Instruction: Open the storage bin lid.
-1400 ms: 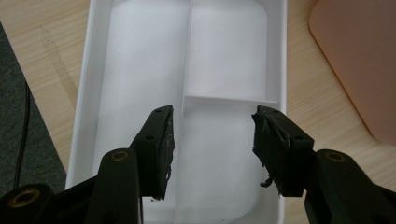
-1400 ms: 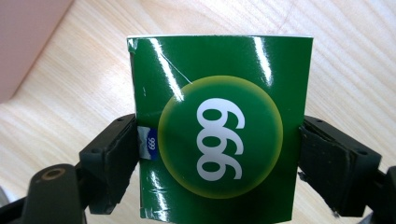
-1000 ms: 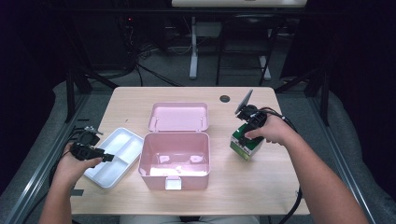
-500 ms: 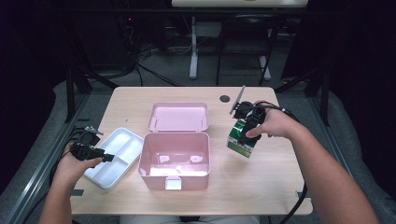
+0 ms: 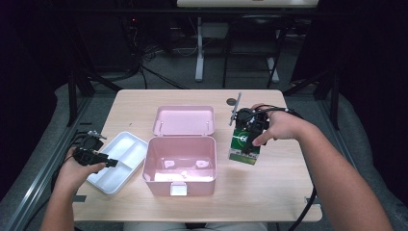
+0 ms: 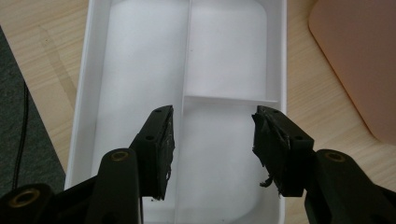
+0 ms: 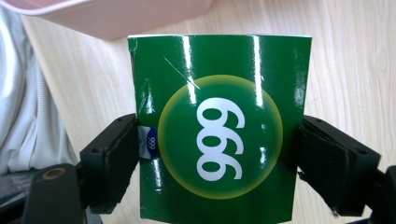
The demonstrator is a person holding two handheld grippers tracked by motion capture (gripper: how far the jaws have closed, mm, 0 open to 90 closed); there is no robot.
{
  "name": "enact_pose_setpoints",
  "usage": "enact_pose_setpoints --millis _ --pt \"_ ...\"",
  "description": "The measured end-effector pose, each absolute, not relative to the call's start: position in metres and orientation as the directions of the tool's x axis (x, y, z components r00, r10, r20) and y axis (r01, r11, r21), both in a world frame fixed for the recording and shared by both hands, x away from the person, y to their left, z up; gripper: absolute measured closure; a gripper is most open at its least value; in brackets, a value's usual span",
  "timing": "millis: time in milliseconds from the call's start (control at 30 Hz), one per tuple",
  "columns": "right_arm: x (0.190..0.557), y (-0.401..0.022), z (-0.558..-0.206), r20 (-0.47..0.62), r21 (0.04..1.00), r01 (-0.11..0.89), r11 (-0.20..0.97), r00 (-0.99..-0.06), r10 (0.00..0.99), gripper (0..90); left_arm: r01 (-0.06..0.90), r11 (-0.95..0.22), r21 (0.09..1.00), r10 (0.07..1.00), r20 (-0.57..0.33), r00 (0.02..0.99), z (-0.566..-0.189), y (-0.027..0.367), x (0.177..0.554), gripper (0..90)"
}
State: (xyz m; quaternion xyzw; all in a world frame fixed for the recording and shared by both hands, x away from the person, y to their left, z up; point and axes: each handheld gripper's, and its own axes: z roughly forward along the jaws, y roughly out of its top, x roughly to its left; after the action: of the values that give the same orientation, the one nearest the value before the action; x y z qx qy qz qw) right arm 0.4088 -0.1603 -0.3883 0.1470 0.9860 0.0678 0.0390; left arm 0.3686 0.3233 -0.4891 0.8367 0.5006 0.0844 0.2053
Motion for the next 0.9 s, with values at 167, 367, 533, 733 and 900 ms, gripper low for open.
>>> enact_pose_setpoints --millis 167,367,533,733,900 --pt "0.404 -0.153 -0.381 -0.068 0.136 0.248 0.959 -0.964 0.259 17.8 0.803 -0.414 0.428 0.872 -0.066 0.484 -0.489 0.323 0.368 48.1" --pt "0.396 -0.139 -0.367 -0.082 0.133 0.203 0.97 -0.973 0.215 17.8 0.804 -0.415 0.426 0.872 -0.066 0.485 -0.49 0.323 0.368 48.1" --pt "0.392 -0.126 -0.357 -0.092 0.134 0.17 0.976 -0.979 0.183 17.8 0.802 -0.415 0.429 0.871 -0.068 0.487 -0.489 0.323 0.368 48.1" --pt "0.388 -0.111 -0.347 -0.096 0.144 0.145 0.979 -0.982 0.16 17.8 0.804 -0.412 0.429 0.872 -0.068 0.484 -0.49 0.324 0.368 48.1" --pt "0.384 -0.094 -0.34 -0.099 0.156 0.12 0.98 -0.986 0.136 17.8 0.802 -0.413 0.431 0.872 -0.069 0.485 -0.489 0.324 0.368 48.1"
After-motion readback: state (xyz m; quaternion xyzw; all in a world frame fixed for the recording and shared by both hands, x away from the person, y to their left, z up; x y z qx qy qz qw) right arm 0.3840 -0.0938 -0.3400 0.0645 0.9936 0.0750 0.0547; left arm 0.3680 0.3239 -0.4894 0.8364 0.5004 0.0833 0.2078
